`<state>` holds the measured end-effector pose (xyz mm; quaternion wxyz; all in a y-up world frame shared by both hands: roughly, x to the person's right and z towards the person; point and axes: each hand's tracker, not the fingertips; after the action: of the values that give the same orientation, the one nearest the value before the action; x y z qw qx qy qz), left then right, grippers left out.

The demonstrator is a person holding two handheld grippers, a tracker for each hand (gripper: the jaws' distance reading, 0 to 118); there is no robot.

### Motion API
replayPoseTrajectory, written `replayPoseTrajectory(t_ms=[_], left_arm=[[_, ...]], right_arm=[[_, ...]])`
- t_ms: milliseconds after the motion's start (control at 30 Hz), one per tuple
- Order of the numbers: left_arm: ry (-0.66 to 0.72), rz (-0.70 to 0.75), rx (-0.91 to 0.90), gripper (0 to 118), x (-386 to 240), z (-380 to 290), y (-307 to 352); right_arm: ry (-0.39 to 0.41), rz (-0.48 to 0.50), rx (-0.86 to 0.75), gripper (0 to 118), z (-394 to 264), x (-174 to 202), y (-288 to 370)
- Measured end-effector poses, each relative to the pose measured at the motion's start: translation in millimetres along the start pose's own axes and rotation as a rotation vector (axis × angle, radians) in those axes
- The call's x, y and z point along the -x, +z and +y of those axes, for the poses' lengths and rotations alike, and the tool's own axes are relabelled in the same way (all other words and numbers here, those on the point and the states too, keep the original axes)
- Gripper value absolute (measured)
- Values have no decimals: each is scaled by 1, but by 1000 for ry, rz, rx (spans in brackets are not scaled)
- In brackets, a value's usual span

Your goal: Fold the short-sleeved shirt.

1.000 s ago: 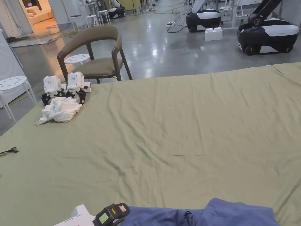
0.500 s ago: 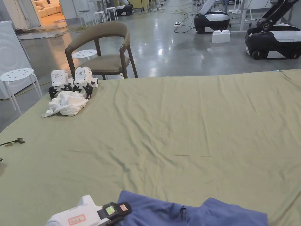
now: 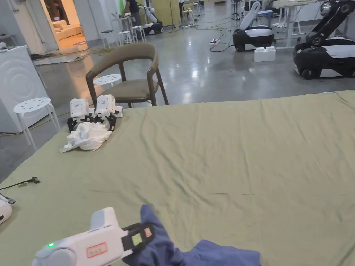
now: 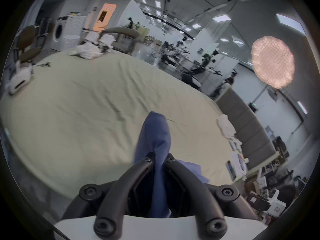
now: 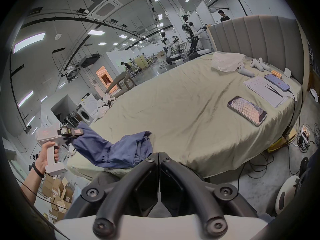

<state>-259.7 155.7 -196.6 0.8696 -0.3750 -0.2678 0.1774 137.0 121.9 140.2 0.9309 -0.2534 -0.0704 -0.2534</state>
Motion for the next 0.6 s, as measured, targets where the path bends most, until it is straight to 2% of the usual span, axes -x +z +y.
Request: replayPoseTrajectory(t_ms=[100,233,333,400,433,500,533,600], left_arm=[[-23,-78,87,3,-42,-22,-45],[-133,-56,211,3,-89,-57,-102],[-157,-44,280,6,-106,-77,-131],[-221,10,305,25,-109,-84,-143],[-208,-2,297,41,-110,-85,-146],[-146,-74,270,61,-107,-81,-139],[-101,-112,234,65,-104,-76,-132],[-41,-149,172,61,-98,-68,-122]], right_arm=[[3,-21,-12,0,-2,-2,9],[-38,-48,-17,0,-9,-14,19],[-54,-82,-11,0,-14,-23,24],[-63,-96,-4,0,-16,-30,26],[-69,-103,-3,0,-17,-33,26],[-76,-113,0,0,-18,-38,27],[-80,-119,0,0,-18,-39,27],[-88,-120,1,0,-19,-43,25]])
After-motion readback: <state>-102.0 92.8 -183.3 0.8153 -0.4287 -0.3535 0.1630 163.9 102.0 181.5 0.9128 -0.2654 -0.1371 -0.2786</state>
